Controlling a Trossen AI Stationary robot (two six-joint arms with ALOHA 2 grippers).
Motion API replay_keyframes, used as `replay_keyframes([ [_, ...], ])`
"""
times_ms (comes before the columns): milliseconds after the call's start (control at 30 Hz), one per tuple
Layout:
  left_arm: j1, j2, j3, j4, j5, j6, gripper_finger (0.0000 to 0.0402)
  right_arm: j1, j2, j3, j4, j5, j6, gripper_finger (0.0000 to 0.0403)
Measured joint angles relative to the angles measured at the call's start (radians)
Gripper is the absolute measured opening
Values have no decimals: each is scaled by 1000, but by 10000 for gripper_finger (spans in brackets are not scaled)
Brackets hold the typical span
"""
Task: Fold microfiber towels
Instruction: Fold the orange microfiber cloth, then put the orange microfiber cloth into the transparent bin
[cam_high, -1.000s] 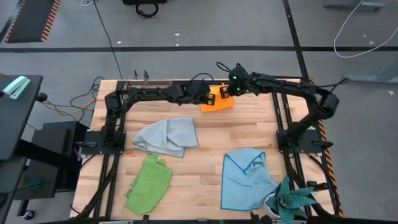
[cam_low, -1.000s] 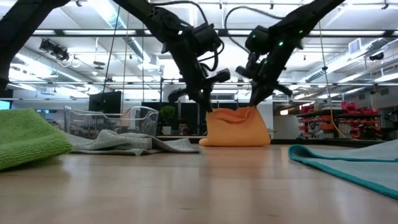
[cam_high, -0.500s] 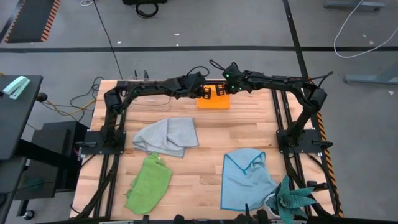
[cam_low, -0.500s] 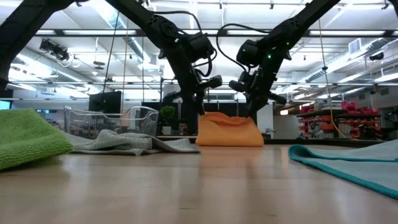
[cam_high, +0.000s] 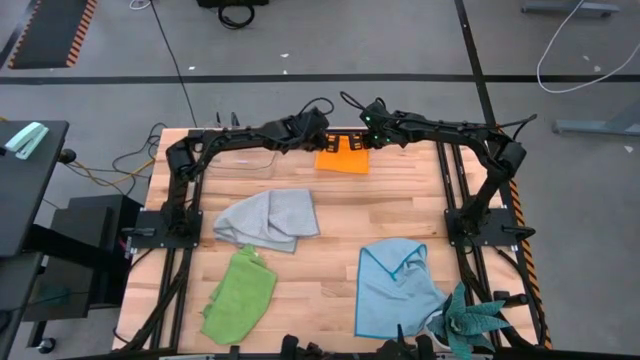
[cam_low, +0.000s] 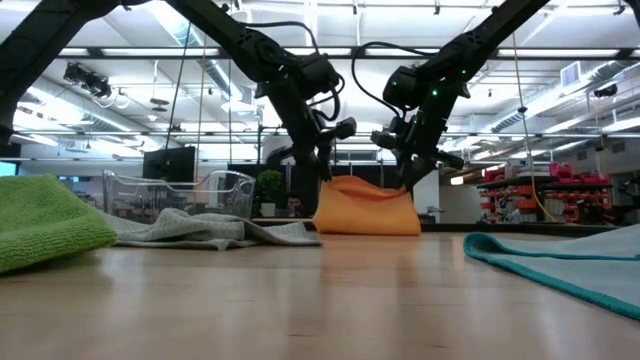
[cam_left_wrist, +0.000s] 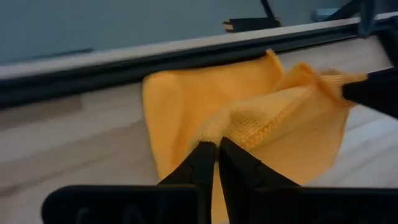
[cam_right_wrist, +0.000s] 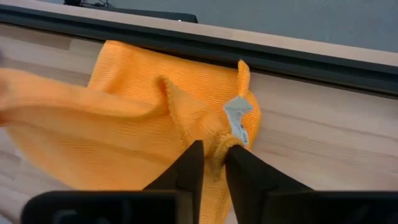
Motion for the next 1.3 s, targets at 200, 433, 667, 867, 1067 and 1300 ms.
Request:
replay_keyframes([
  [200,11,0,0,17,6,71,71,0,0,0,1,0,4,126],
  [433,32,0,0,14,6,77,127,0,-1,-1,19,0,47,173],
  [667,35,0,0,13,6,88,171,2,-4,-1,23,0,47,185],
  [867,35,0,0,0,95,138,187,37,-65,-2,21,-6,42,180],
  [1067,40,-2,0,-156,121,183,172,85,-151,-2,-14,-11,17,178],
  [1300,82,-3,0,-218,119,161,171,141,-258,-2,-145,-19,13,178],
])
